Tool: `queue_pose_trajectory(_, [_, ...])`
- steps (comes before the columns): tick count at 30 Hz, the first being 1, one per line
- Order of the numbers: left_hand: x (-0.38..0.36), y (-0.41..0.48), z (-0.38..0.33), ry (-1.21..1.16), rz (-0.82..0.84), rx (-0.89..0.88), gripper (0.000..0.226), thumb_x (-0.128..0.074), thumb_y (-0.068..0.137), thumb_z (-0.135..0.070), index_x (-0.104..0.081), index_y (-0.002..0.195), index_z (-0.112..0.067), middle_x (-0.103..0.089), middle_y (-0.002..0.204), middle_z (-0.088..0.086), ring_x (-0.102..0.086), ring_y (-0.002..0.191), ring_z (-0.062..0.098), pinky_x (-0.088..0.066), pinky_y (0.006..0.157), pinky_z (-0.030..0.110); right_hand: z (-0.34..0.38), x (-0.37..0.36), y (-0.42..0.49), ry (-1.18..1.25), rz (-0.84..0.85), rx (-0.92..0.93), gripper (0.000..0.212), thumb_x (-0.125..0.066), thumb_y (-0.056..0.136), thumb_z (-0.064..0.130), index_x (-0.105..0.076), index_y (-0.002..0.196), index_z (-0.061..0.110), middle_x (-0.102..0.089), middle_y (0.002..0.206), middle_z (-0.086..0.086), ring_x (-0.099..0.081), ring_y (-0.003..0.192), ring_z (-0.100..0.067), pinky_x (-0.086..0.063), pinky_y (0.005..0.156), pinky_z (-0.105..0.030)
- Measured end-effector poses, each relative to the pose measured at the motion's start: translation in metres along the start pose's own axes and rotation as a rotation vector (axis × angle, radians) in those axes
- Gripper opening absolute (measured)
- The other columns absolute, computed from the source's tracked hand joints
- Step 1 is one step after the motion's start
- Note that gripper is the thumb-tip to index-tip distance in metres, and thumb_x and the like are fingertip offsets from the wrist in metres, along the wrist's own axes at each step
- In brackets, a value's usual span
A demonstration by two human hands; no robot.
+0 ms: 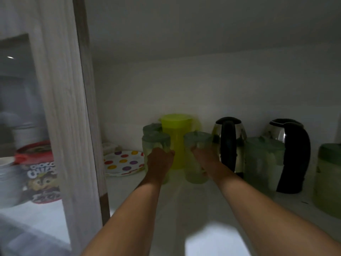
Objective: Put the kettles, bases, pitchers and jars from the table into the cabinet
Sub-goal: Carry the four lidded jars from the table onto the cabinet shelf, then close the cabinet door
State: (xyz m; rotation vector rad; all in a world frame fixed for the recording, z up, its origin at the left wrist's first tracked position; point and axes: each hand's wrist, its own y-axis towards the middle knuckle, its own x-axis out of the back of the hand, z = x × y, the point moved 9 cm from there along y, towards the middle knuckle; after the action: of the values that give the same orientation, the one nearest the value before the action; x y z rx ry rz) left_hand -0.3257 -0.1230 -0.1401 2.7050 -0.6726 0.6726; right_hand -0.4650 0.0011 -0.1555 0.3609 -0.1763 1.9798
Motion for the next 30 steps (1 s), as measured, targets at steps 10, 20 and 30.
queue_pose_trajectory(10, [0.026,-0.041,0.003,-0.112,-0.204,0.122,0.062,-0.056,0.088,-0.010,-0.028,0.142,-0.001,-0.028,0.149,0.022,-0.034,0.134,0.041,-0.029,0.110,0.055,0.002,0.044,-0.057,-0.170,-0.193,-0.030,0.080,-0.051,0.091,0.058,-0.039,0.148,0.003,-0.050,0.146,-0.018,-0.053,0.129,-0.039,-0.047,0.105,-0.046])
queue_pose_trajectory(20, [-0.009,-0.136,-0.012,-0.080,0.315,-0.252,0.059,-0.063,0.082,-0.029,-0.049,0.131,0.000,-0.051,0.133,0.022,-0.052,0.121,0.041,-0.046,0.100,0.050,-0.035,0.123,-0.250,-0.334,-0.679,-0.216,0.061,-0.046,0.098,0.050,-0.056,0.130,-0.001,-0.061,0.131,-0.020,-0.058,0.121,-0.038,-0.042,0.087,-0.033])
queue_pose_trajectory(30, [-0.022,-0.422,-0.072,-0.200,0.961,-0.543,0.053,-0.064,0.086,-0.028,-0.051,0.129,0.000,-0.054,0.134,0.017,-0.056,0.119,0.037,-0.047,0.095,0.044,-0.037,0.254,-0.582,-0.416,-1.290,-0.560,0.064,-0.045,0.097,0.052,-0.049,0.138,0.003,-0.058,0.135,-0.020,-0.056,0.121,-0.040,-0.045,0.091,-0.039])
